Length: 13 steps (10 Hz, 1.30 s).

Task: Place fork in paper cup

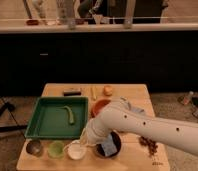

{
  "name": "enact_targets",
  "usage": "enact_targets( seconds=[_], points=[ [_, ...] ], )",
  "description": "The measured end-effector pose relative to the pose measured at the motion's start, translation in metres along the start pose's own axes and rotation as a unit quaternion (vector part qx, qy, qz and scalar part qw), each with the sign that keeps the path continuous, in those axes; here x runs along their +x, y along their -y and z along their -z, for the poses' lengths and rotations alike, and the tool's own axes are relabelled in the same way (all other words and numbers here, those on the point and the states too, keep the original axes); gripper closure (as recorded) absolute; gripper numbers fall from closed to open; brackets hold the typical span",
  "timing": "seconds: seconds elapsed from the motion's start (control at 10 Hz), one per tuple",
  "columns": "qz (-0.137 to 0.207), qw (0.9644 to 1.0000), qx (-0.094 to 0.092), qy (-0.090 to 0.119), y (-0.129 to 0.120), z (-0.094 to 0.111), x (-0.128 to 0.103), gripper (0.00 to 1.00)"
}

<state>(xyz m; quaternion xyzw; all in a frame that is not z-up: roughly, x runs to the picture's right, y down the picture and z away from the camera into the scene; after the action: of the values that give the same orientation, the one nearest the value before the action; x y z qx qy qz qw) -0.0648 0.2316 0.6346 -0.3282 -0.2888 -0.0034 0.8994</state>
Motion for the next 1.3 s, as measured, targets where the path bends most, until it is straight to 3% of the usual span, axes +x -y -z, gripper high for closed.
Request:
enact_targets(
  seconds=[0.3,0.7,1.3],
  points=[
    [-0.002,1.0000,-0.003,0.002,-0.001,0.000,0.002,1.00],
    [0.004,0.9995,-0.031,0.010,-0.007,-0.010,0.001,1.00],
    [0.007,0.9988,-0.048,0.008,-0.014,-0.020,0.005,1.00]
  ],
)
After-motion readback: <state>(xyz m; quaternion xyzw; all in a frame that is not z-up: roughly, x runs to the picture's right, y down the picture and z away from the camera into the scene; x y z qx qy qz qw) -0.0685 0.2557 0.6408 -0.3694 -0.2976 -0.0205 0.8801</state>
